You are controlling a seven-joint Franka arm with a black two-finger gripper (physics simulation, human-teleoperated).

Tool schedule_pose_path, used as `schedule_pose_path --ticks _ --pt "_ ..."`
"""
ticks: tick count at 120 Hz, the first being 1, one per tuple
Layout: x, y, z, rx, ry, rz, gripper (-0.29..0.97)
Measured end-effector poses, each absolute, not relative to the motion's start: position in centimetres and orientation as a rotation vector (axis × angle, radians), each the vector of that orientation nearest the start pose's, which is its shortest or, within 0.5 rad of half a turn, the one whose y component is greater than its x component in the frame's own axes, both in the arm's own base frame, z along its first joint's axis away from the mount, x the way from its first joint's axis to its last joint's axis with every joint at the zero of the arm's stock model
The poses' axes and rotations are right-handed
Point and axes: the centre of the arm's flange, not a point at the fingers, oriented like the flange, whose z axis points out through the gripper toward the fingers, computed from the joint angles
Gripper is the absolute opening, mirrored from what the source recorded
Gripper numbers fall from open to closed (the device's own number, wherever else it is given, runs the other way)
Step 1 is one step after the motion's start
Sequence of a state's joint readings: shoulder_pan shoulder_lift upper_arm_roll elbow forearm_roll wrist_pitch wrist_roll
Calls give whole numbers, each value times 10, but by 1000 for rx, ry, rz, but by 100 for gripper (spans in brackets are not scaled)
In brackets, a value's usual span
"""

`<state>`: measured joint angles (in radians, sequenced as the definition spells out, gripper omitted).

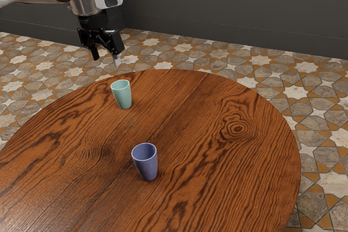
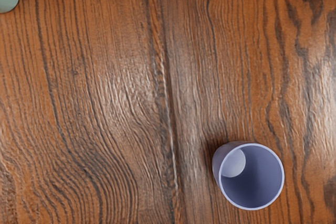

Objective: Place the left cup onto the right cup

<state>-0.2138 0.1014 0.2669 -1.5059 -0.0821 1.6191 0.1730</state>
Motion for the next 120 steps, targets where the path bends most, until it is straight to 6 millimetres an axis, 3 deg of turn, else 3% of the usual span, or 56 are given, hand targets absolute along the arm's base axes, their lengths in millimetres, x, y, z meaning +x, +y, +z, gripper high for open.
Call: schedule_pose_path --ticks 81,108,120 --pt "597 20 593 -3185 165 -20 68" --pt "620 59 596 -3160 64 -70 68" --pt "638 78 585 -3145 18 -66 68"
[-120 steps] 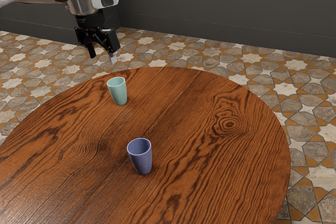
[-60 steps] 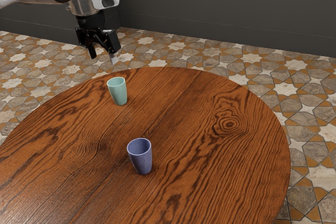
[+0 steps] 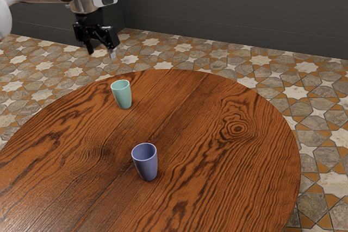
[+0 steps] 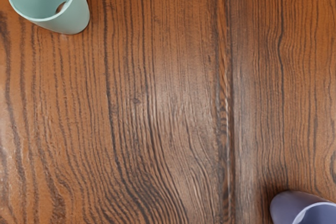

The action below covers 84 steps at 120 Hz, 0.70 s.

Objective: Place the left cup onto the right cup

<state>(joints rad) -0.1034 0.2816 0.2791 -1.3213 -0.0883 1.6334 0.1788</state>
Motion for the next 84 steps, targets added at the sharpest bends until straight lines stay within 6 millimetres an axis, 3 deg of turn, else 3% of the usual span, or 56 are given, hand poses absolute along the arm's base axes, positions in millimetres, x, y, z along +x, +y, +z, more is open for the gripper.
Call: schedule_pose_path --ticks 45,84 --pt "690 133 558 -3078 -70 -113 68" --pt "715 144 517 -3054 -63 -147 68"
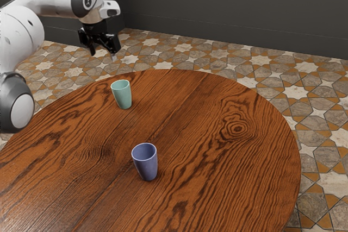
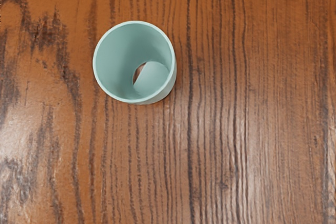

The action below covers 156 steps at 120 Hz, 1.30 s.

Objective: Place the left cup onto the right cup

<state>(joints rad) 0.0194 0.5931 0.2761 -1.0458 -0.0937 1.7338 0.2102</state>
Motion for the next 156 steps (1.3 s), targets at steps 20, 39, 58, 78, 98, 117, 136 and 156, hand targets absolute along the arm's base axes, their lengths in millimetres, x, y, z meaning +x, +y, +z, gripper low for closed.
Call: schedule_pose_path --ticks 20,39,58,78,98,117,136,156 --pt "721 161 495 -3055 -91 -153 68" --pt "735 170 466 -3074 -100 -149 68" --pt "752 151 451 -3101 -46 -177 68" --pt "762 141 430 -3119 -15 -170 68" --pt "768 141 410 -3135 -17 -155 68" --pt "769 147 416 -3134 -28 -197 68" --pt "770 155 414 -3136 -43 -226 68" --pt "773 151 411 -3142 -32 -252 68"
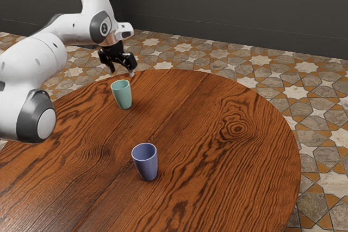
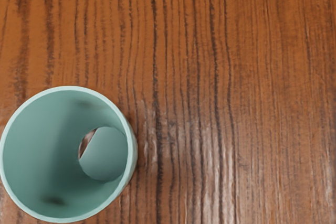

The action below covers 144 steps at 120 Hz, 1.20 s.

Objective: Place the left cup onto the right cup

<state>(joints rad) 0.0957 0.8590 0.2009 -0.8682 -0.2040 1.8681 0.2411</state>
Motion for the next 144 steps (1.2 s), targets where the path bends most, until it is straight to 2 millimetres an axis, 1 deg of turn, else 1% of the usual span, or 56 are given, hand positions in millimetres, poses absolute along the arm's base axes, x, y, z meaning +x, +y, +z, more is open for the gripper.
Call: schedule_pose_path --ticks 10,24,32,56,66,75,80,92,96,112,131,144 --pt "772 158 408 -3144 -45 -255 68" --pt "772 162 404 -3155 -56 -265 68" --pt "772 169 399 -3160 -69 -263 68" --pt "773 177 392 -3165 -83 -288 68" --pt "775 184 373 -3191 -97 -277 68" --pt "776 187 367 -3197 -101 -283 68" --pt "776 187 366 -3200 -101 -281 68" --pt "775 186 372 -3205 -97 -273 68" --pt "776 185 378 -3203 -89 -288 68" --pt "786 178 382 -3196 -49 -298 68" --pt "791 171 360 -3204 -19 -248 68" --pt "792 169 348 -3211 -11 -218 68"
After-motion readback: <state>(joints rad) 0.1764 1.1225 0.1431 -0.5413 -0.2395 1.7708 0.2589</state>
